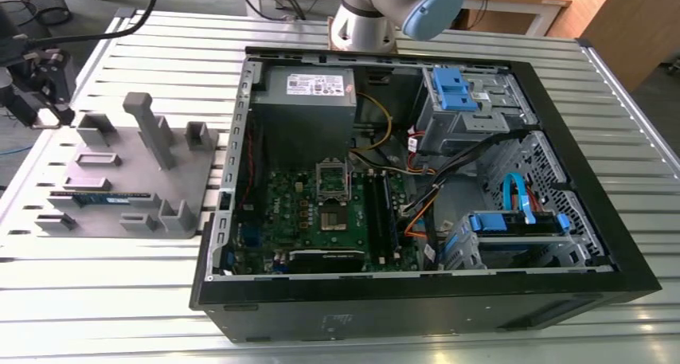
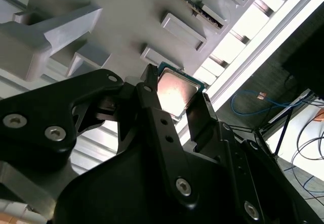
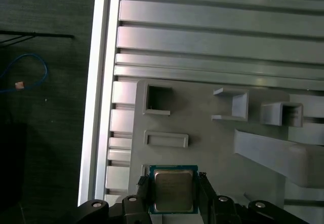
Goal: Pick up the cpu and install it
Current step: 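Pick up the cpu and move it towards the insertion slot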
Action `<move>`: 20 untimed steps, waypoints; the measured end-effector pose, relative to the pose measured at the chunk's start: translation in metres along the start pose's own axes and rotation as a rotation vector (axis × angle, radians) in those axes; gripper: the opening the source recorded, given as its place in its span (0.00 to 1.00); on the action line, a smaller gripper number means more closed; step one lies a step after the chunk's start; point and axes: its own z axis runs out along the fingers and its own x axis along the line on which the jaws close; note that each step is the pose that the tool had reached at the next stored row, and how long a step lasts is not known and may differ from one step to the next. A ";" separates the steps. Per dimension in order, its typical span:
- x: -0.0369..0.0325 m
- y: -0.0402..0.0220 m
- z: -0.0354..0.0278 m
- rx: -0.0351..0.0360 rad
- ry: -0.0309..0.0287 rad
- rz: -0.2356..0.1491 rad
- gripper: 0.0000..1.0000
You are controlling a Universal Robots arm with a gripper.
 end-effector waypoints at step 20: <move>-0.0011 0.0023 -0.0476 0.0002 -0.0001 0.000 0.47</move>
